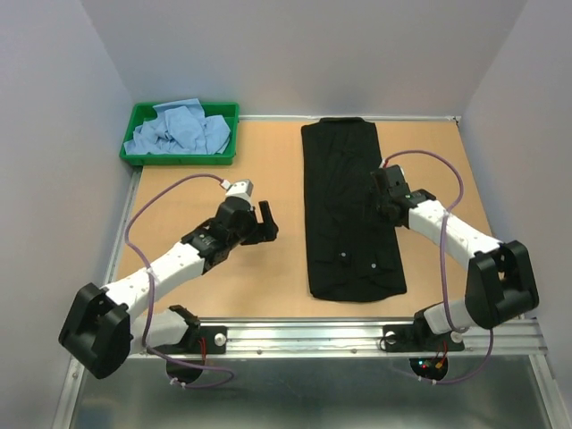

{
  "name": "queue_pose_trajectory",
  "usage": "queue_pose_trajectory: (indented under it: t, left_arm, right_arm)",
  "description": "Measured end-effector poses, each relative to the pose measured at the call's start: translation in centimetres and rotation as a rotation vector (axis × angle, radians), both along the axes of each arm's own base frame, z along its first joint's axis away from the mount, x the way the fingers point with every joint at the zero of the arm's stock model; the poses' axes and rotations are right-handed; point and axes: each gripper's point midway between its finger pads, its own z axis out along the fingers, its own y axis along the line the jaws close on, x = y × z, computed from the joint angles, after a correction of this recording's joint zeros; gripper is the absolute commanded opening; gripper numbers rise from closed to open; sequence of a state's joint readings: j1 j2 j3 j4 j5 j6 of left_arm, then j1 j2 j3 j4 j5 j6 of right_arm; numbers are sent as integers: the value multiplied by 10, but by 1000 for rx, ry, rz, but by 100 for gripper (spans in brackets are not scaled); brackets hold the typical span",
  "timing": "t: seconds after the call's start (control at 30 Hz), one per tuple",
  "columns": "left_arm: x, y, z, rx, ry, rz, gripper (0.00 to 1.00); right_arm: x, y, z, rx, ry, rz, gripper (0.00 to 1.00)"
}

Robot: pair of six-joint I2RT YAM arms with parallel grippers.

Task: Fold and stack the long sleeve shirts
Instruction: Fold the shirt

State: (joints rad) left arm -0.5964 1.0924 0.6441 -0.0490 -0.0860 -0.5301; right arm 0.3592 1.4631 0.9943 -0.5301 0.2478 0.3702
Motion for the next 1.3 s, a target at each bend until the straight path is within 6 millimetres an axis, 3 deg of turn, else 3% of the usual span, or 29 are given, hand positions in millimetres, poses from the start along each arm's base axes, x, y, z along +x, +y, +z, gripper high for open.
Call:
queue_pose_trajectory:
  t: [0.1,0.3,0.53,0.9,1.0,1.1,1.3]
  left_arm:
    - [-16,-29,-18,-22,87,-55,90]
    - [-52,-72,-56,-32,262,-96,87]
    - [-73,-106,-79,-22,350,-99,86]
    - [-73,-103,-84,-25,366,-29,84]
    - [-75,-96,-86,-12,366,-19,83]
    - [-76,-94,-86,-12,367,-13,83]
    - [-78,-93,-87,-31,374,-2,78]
  right_arm:
    - [-26,0,-10,45,30,1,47]
    - [-64,10,-41,134,151,18,47]
    - [-85,19,-63,204,214,34,48]
    - [-68,51,-63,334,168,58,49]
    - [-67,62,-61,347,162,76,63]
    - [-67,68,-58,351,150,84,70]
    - [-65,48,-34,299,65,36,83]
